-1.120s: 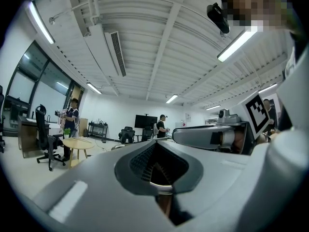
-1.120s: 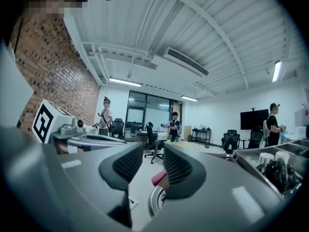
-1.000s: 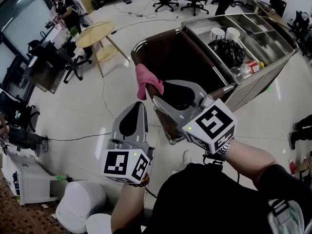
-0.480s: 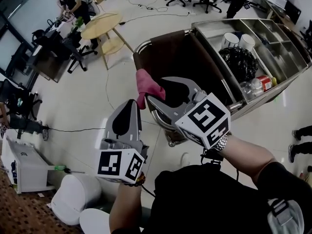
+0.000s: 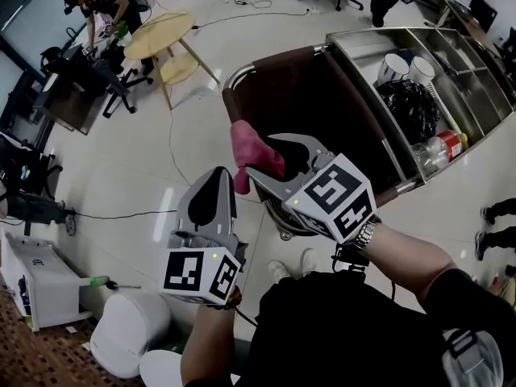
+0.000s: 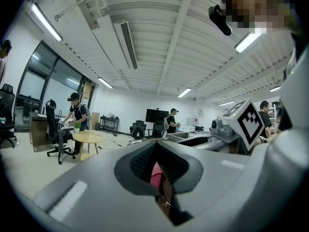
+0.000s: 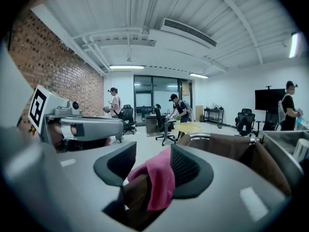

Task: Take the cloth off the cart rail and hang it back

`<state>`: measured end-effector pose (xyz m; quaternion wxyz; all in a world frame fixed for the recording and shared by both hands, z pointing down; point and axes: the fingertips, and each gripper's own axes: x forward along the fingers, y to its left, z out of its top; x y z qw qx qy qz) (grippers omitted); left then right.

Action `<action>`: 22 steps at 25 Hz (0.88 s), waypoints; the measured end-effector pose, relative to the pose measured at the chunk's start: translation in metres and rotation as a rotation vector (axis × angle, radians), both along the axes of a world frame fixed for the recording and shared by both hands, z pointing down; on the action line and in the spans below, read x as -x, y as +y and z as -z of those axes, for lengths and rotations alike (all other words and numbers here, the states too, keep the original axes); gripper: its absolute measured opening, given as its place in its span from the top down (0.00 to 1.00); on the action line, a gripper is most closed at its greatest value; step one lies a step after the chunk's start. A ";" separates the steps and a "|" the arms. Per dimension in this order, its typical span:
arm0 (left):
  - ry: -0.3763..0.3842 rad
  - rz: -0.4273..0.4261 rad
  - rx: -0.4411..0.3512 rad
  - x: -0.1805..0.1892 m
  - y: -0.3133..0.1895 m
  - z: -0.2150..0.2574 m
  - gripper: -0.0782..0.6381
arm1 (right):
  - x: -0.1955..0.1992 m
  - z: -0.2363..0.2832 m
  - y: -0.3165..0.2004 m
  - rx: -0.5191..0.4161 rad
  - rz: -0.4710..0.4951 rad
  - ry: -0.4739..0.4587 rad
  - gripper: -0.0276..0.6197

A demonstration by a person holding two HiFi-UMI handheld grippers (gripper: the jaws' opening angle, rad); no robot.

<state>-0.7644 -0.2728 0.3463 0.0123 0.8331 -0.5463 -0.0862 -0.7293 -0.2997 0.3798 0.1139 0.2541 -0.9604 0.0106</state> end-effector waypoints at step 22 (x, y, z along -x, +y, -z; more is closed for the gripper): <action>0.059 -0.116 0.028 0.045 -0.043 -0.010 0.89 | 0.035 -0.019 -0.035 0.063 -0.120 0.092 0.91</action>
